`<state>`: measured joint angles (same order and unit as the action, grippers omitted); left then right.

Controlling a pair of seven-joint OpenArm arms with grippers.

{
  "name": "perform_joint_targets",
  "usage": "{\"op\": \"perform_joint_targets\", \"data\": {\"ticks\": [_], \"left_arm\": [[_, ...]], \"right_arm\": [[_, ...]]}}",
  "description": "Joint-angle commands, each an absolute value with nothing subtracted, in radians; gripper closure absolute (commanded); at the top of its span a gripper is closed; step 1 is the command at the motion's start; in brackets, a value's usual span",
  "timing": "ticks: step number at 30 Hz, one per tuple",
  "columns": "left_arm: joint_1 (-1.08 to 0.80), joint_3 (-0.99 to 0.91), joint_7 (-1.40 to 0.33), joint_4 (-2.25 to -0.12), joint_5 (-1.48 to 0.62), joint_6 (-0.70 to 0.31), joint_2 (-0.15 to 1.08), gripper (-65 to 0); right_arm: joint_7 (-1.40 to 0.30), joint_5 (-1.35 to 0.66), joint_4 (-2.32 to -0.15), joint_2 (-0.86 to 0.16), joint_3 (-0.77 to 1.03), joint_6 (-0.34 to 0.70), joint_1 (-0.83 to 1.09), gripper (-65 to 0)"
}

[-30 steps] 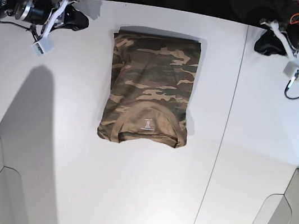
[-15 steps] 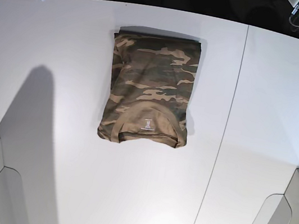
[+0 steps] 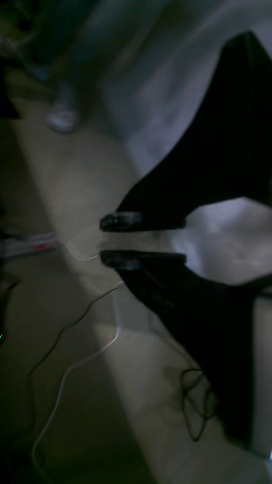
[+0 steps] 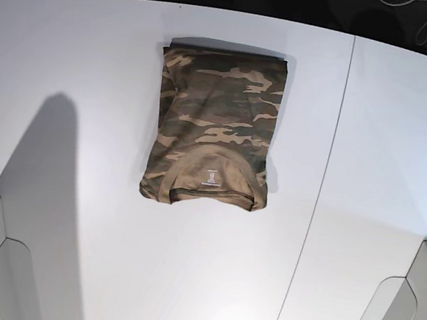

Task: Fold the T-shirt properly

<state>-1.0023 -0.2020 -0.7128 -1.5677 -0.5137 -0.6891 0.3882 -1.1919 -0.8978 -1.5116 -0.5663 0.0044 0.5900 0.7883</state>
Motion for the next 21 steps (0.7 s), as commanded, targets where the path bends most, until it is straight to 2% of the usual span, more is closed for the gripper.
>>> {"op": "perform_joint_targets", "data": {"ticks": [1,7,13,21], "left_arm": [[-1.006,-0.177,-0.714,-1.537,-0.509,-0.698,0.396,-9.7],[-0.895,0.010,-0.705,-1.354,-0.393,-0.588,0.396,-9.7],[-0.811,0.094,-0.687,-1.267,-0.284,-0.448,0.387,-9.7],[-0.646,0.102,-0.677,-1.023,-0.266,-0.453,0.334,-9.7]], "right_arm": [[-1.181,-0.892,-1.492,-0.579,-0.023,0.595,0.798,0.0],[-0.966,-0.645,-1.327,-0.578,-0.215,0.595,0.765,0.0],[-0.934,-0.506,-1.185,-0.542,-0.323,0.595,0.674,0.0],[-0.919,-0.470,-0.979,-0.437,-0.329,0.588,0.537,0.0]]}}
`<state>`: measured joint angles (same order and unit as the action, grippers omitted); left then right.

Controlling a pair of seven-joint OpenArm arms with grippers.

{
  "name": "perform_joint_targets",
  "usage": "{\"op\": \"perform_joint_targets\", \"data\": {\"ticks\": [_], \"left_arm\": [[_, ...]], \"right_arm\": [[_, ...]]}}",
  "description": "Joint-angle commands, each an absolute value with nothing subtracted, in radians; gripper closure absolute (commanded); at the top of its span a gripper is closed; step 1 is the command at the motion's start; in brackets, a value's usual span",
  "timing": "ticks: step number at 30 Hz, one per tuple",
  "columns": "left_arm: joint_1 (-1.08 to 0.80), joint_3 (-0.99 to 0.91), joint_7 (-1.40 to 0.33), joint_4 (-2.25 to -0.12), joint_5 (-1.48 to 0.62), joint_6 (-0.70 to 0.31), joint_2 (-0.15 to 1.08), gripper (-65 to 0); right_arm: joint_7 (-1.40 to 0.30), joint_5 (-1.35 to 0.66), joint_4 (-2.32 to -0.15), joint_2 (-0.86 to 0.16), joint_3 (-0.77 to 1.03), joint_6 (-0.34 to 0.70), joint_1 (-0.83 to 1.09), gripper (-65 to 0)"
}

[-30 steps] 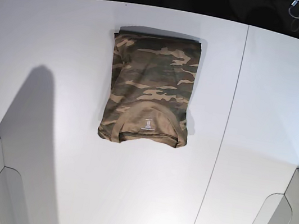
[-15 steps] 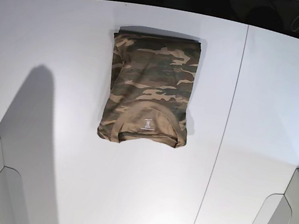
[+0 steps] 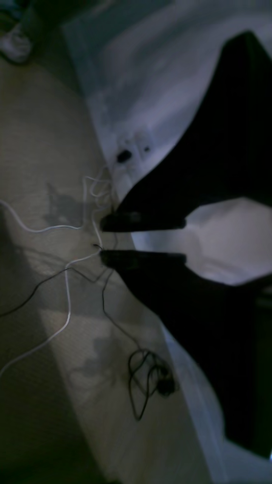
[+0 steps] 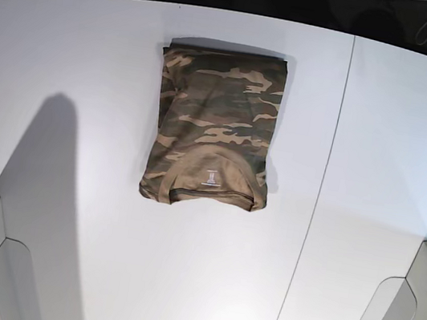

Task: Fold the T-shirt properly

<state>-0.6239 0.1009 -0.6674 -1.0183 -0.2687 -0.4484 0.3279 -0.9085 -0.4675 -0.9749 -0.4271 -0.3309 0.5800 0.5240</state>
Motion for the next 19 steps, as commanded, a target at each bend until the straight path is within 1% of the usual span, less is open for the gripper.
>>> {"op": "perform_joint_targets", "data": {"ticks": [1,7,12,19], "left_arm": [[-0.629,0.108,-0.677,-0.988,-0.252,-0.453,0.328,-9.7],[-0.540,0.210,-0.681,-0.835,-0.242,-0.453,0.324,-9.7],[-0.509,0.291,-0.680,-0.823,-0.243,-0.452,0.311,-9.7],[-0.492,0.301,-0.680,-0.823,-0.246,-0.453,0.263,-9.7]], "right_arm": [[-0.918,-0.453,-0.955,-0.423,-0.330,0.588,0.524,0.0],[-0.915,-0.400,-0.858,-0.356,-0.329,0.587,0.479,0.0],[-0.909,-0.400,-0.848,-0.331,-0.329,0.579,0.463,0.0],[-0.877,-0.357,-0.847,-0.329,-0.329,0.578,0.446,0.0]]}}
